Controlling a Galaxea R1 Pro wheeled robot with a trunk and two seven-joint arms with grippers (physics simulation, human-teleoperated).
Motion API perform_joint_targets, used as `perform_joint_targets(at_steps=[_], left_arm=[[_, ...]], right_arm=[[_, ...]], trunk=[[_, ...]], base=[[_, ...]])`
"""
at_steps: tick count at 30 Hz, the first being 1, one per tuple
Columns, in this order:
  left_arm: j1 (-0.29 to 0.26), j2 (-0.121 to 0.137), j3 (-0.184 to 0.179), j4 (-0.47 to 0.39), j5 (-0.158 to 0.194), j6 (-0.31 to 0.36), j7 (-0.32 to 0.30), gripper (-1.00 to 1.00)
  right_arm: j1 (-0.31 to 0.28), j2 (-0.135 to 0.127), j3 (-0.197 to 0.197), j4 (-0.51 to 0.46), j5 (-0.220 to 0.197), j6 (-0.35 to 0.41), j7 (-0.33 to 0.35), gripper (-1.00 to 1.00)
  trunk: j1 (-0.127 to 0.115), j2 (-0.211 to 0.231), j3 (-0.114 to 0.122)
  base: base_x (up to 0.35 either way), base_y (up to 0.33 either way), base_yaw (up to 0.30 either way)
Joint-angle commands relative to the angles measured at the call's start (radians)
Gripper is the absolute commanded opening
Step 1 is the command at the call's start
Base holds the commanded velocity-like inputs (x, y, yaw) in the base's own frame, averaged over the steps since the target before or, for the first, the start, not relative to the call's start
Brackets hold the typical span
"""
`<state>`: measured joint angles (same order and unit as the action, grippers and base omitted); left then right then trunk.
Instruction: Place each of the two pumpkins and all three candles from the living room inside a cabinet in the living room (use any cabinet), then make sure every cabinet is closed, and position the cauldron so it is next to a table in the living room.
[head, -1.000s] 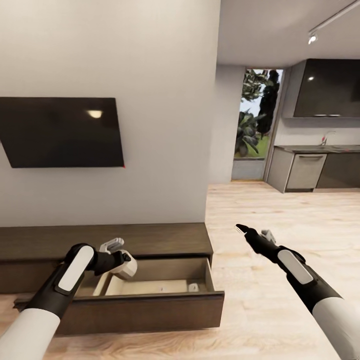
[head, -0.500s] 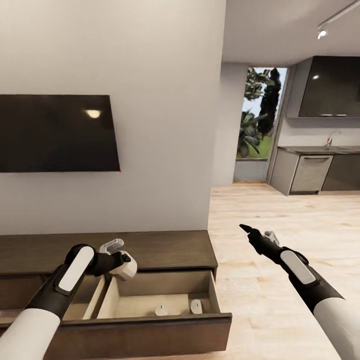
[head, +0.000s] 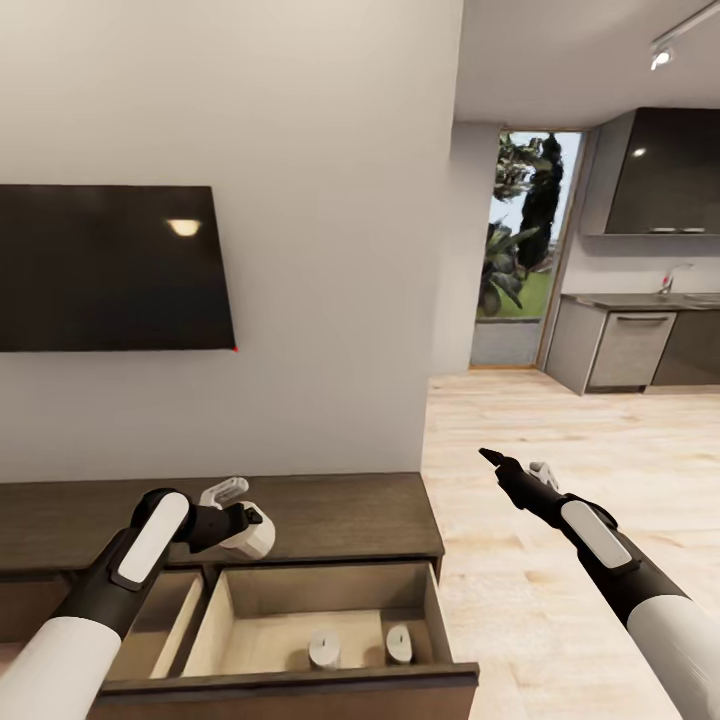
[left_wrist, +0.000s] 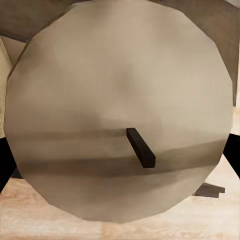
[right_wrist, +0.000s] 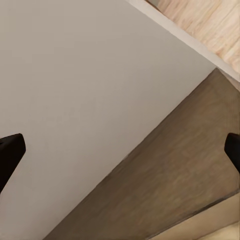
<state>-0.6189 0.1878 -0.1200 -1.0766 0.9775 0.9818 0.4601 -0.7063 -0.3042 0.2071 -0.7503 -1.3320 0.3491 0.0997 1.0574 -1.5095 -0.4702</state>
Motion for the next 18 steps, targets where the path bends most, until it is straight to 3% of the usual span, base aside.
perform_joint_targets(at_steps=[1, 13, 18], left_arm=[[-0.001, 0.0, -0.003, -0.001, 0.011, 0.0, 0.011, -1.0], [-0.001, 0.001, -0.003, -0.002, 0.011, 0.0, 0.011, -1.0], [-0.001, 0.001, -0.003, -0.007, 0.01, 0.0, 0.011, -1.0]], right_arm=[[-0.001, -0.001, 0.003, 0.0, -0.004, 0.001, 0.002, 1.0], [-0.001, -0.001, 0.003, 0.002, -0.004, 0.001, 0.002, 1.0], [-0.001, -0.001, 0.003, 0.002, -0.005, 0.001, 0.002, 1.0]], trunk=[[0.0, -0.001, -0.001], [0.0, -0.001, -0.001], [0.0, -0.001, -0.001]], base=[[0.288, 0.028, 0.0], [0.32, 0.004, 0.0], [0.082, 0.0, 0.0]])
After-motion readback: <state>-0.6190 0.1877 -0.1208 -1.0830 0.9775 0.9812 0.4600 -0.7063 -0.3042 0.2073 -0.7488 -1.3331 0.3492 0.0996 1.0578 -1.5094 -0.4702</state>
